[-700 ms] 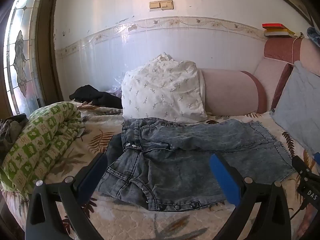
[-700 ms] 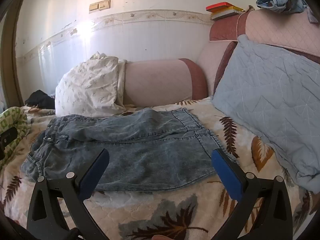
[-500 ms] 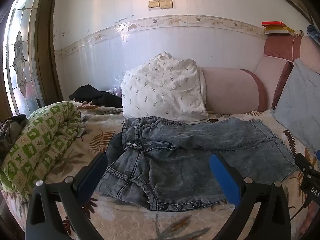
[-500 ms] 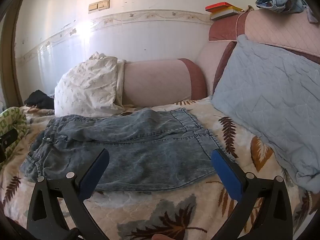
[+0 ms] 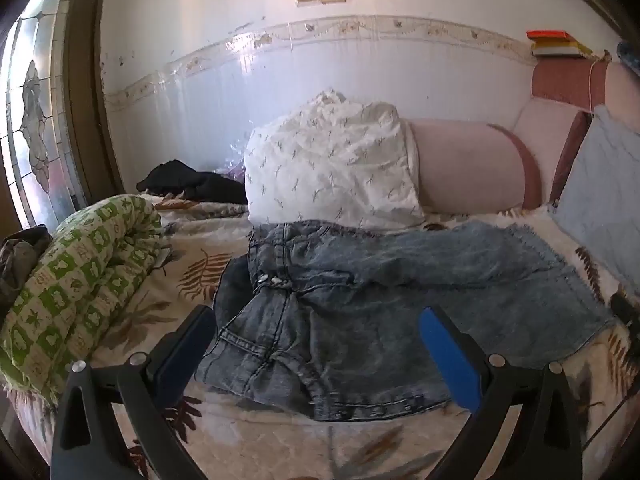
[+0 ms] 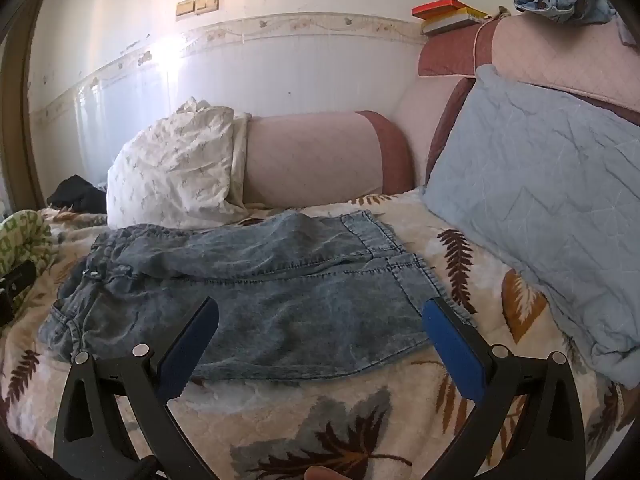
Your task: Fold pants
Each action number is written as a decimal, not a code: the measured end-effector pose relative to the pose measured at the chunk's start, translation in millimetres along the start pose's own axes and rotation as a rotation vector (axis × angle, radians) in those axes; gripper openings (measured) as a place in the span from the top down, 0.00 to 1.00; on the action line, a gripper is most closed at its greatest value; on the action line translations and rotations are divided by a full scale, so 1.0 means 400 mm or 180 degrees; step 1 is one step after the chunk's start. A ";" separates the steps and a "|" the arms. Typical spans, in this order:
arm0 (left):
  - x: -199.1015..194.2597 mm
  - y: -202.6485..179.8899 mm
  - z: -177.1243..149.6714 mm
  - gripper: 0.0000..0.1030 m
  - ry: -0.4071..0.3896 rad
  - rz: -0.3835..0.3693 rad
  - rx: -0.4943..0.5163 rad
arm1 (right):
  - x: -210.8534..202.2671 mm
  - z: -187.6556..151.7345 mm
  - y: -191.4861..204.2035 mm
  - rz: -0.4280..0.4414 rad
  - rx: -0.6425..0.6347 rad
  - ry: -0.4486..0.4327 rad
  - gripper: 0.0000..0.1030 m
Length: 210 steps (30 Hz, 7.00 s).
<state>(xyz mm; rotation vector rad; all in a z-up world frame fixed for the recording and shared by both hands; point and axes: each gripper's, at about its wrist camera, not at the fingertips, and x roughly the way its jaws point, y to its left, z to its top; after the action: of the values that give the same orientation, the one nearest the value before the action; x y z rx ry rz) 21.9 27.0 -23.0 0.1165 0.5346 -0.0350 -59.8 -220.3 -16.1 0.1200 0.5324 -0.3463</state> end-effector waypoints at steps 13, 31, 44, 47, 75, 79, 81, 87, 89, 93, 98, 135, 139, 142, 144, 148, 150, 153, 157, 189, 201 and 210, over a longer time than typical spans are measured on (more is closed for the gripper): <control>0.279 0.306 0.103 0.00 0.0457 0.0513 -0.0025 | 0.115 0.048 -0.112 -0.0072 0.0285 0.0204 0.00; 0.850 0.344 0.302 0.07 0.1839 -0.0058 -0.0732 | 0.491 0.304 -0.281 0.0149 0.0530 0.0797 0.00; 0.955 0.340 0.276 0.58 0.2163 -0.0519 -0.0995 | 0.729 0.413 -0.280 0.0061 0.0550 0.1036 0.06; 0.968 0.349 0.269 0.70 0.2193 -0.0568 -0.1063 | 0.764 0.414 -0.275 0.0034 0.0558 0.1103 0.08; 1.034 0.282 0.198 0.96 0.2110 -0.0715 -0.0965 | 1.093 0.312 -0.304 -0.0093 0.0405 0.1949 0.52; 0.996 0.258 0.204 0.96 0.2002 -0.0722 -0.1053 | 1.092 0.309 -0.290 -0.0071 0.0290 0.1909 0.86; 0.969 0.282 0.212 0.96 0.1913 -0.0777 -0.1097 | 1.080 0.317 -0.279 -0.0030 0.0234 0.1940 0.86; 0.857 0.382 0.292 0.96 0.1588 -0.0955 -0.1338 | 0.994 0.369 -0.285 -0.0019 0.0300 0.1741 0.86; 0.812 0.410 0.311 0.96 0.1527 -0.1045 -0.1410 | 0.953 0.393 -0.301 0.0007 0.0401 0.1660 0.87; 0.723 0.419 0.329 0.96 0.1450 -0.1126 -0.1406 | 0.857 0.435 -0.341 0.0137 0.0608 0.1485 0.87; 0.627 0.394 0.347 0.96 0.1346 -0.1228 -0.1462 | 0.730 0.491 -0.347 0.0199 0.0710 0.1266 0.87; 0.211 0.505 -0.089 0.86 0.1470 -0.0784 -0.1331 | 0.319 0.032 -0.531 0.0479 0.0979 0.1837 0.65; 0.179 0.428 -0.022 0.86 0.1179 -0.1045 -0.1285 | 0.361 0.085 -0.519 0.0551 0.1034 0.1769 0.57; 0.178 0.338 0.009 0.86 0.1054 -0.1338 -0.1208 | 0.427 0.095 -0.490 0.0541 0.1071 0.1840 0.57; 0.188 0.275 0.020 0.86 0.0994 -0.1500 -0.1151 | 0.482 0.092 -0.481 0.0534 0.1146 0.1911 0.57; 0.234 0.165 0.006 0.84 0.1123 -0.1716 -0.1059 | 0.554 0.084 -0.478 0.0472 0.1239 0.1967 0.57; 0.251 0.113 -0.007 0.84 0.1198 -0.1784 -0.0958 | 0.584 0.078 -0.473 0.0458 0.1258 0.2010 0.57; 0.268 0.046 -0.026 0.84 0.1278 -0.1758 -0.0749 | 0.617 0.074 -0.457 0.0435 0.1183 0.2092 0.57; 0.279 0.027 -0.051 0.83 0.1300 -0.1553 -0.0516 | 0.632 0.070 -0.427 0.0366 0.0937 0.2159 0.66; 0.284 0.044 -0.081 0.72 0.1092 -0.0994 -0.0203 | 0.378 0.082 -0.238 0.0611 0.0413 0.1556 0.75; 0.315 0.017 -0.111 0.72 0.1180 -0.0746 0.0177 | 0.328 -0.069 0.016 0.0848 0.0034 0.1939 0.75; 0.355 0.008 -0.115 0.72 0.1235 -0.0668 0.0214 | 0.411 -0.096 0.071 0.0556 -0.0155 0.1859 0.73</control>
<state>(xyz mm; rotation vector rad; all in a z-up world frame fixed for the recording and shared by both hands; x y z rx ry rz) 120.8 35.1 -134.4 0.1334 0.9324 -0.2388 64.1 -234.0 -133.1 0.2213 1.0997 -0.1212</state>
